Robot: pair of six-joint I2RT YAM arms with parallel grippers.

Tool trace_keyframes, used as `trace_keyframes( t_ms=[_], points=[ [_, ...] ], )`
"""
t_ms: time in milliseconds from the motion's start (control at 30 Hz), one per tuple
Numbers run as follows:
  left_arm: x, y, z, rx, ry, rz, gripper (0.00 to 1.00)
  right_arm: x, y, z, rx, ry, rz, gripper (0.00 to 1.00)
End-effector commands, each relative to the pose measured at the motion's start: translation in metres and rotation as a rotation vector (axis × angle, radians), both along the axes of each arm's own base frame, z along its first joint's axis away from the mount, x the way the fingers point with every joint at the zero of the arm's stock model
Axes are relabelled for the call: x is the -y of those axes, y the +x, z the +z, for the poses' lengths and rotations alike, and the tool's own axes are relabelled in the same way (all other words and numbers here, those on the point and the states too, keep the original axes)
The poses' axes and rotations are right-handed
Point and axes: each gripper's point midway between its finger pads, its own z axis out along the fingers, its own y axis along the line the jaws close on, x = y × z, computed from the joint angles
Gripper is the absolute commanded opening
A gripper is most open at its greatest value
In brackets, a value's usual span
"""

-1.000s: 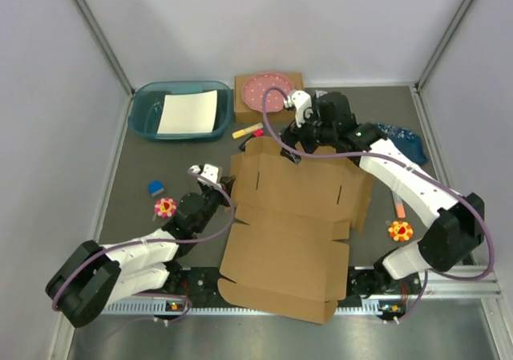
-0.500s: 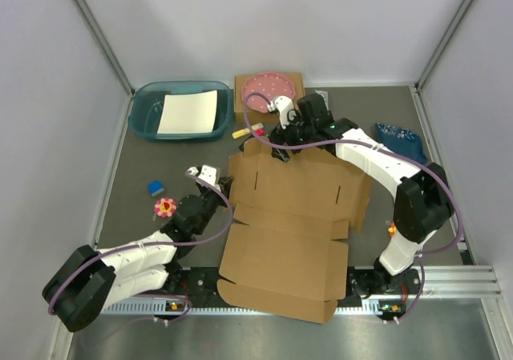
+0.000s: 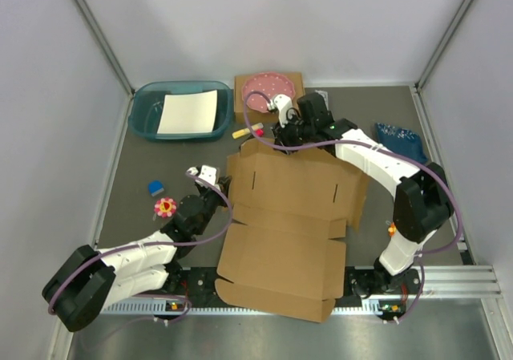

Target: Fold the paper box

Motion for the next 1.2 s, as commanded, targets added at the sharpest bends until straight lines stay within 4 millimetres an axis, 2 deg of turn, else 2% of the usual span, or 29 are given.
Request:
trace_keyframes(
  t_ms=[0, 167, 233, 300, 333, 400, 433, 500, 533, 633, 667, 700, 800, 900, 1033, 1067, 1133, 1167],
  points=[
    [-0.004, 0.003, 0.016, 0.048, -0.036, 0.030, 0.00, -0.008, -0.004, 0.016, 0.044, 0.045, 0.031, 0.30],
    [-0.010, 0.009, 0.023, 0.039, -0.053, 0.086, 0.00, -0.005, -0.010, 0.013, 0.042, 0.036, 0.016, 0.19],
    [-0.012, 0.011, 0.019, 0.006, -0.054, 0.110, 0.03, -0.004, -0.013, 0.011, 0.053, 0.018, 0.000, 0.14],
    [-0.014, 0.014, 0.023, -0.013, -0.055, 0.137, 0.10, -0.002, -0.015, 0.008, 0.064, -0.003, -0.020, 0.09],
    [-0.015, 0.014, 0.025, -0.016, -0.058, 0.142, 0.19, -0.001, -0.016, 0.005, 0.076, -0.029, -0.041, 0.01],
    [-0.017, 0.017, 0.034, -0.013, -0.064, 0.168, 0.31, 0.000, -0.018, 0.000, 0.086, -0.059, -0.068, 0.00],
    [-0.020, 0.017, 0.030, -0.038, -0.041, 0.179, 0.38, 0.003, -0.017, -0.002, 0.103, -0.088, -0.104, 0.00],
    [-0.025, 0.020, 0.042, -0.040, -0.057, 0.219, 0.44, 0.007, -0.017, -0.005, 0.118, -0.118, -0.148, 0.00],
    [-0.027, 0.018, 0.035, -0.074, -0.026, 0.231, 0.49, 0.015, -0.016, -0.009, 0.124, -0.145, -0.196, 0.00],
    [-0.033, 0.016, 0.040, -0.100, -0.021, 0.258, 0.52, 0.025, -0.020, -0.014, 0.137, -0.176, -0.271, 0.00],
    [-0.034, 0.016, 0.041, -0.105, -0.025, 0.264, 0.52, 0.025, -0.025, -0.008, 0.160, -0.169, -0.283, 0.00],
    [-0.034, 0.014, 0.043, -0.107, -0.040, 0.262, 0.53, 0.030, -0.030, -0.016, 0.159, -0.184, -0.292, 0.00],
    [-0.040, 0.009, 0.047, -0.097, -0.103, 0.284, 0.55, 0.038, -0.039, -0.009, 0.203, -0.164, -0.322, 0.00],
    [-0.042, 0.004, 0.048, -0.098, -0.138, 0.279, 0.56, 0.045, -0.048, 0.008, 0.269, -0.116, -0.314, 0.00],
    [-0.031, -0.010, 0.045, -0.146, -0.186, 0.192, 0.55, 0.044, -0.058, 0.028, 0.353, -0.045, -0.238, 0.00],
    [-0.025, -0.015, 0.037, -0.167, -0.200, 0.152, 0.54, 0.045, -0.059, 0.029, 0.363, -0.048, -0.229, 0.00],
    [-0.018, -0.021, 0.041, -0.142, -0.246, 0.092, 0.51, 0.046, -0.058, 0.033, 0.381, -0.064, -0.217, 0.00],
    [-0.011, -0.029, 0.027, -0.160, -0.239, 0.035, 0.51, 0.046, -0.058, 0.035, 0.386, -0.071, -0.212, 0.00]
  ],
)
